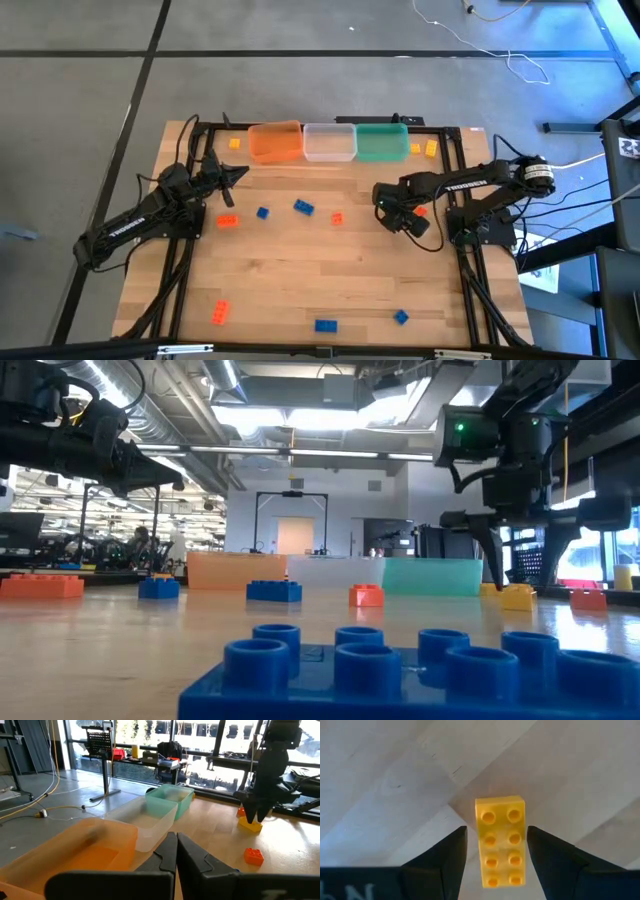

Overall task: Sort & place blocks by color
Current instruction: Put the yellow game piece into the green bin, then put the blue game piece into the transparent bin

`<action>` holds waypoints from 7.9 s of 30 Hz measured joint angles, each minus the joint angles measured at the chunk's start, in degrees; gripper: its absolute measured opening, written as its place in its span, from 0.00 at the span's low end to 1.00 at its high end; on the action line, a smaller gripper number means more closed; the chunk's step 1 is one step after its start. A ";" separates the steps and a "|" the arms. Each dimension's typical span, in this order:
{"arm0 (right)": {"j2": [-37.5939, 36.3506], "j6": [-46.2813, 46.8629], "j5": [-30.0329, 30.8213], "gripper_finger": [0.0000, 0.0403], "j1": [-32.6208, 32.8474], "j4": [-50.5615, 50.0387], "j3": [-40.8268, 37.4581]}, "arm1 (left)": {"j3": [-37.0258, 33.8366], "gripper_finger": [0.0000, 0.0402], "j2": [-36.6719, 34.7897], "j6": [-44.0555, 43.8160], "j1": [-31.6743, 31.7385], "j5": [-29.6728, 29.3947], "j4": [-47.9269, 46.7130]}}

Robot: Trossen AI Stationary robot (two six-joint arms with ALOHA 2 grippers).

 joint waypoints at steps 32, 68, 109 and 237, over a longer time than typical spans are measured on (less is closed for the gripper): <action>5.45 25.31 5.99 0.35 -1.43 0.61 13.65 | 8.98 0.00 0.16 -3.10 -0.02 5.09 -19.23; 16.98 59.82 7.23 0.35 -38.05 -13.51 37.53 | 44.16 0.00 46.49 -5.51 -2.10 9.52 -33.76; 27.41 49.21 7.04 0.48 -40.39 -9.02 37.51 | 45.72 0.00 47.32 -9.40 -2.25 6.19 -33.40; 2.61 30.23 -14.99 0.48 -5.11 -10.57 39.30 | 45.70 0.52 82.09 18.38 -34.56 -16.33 -42.61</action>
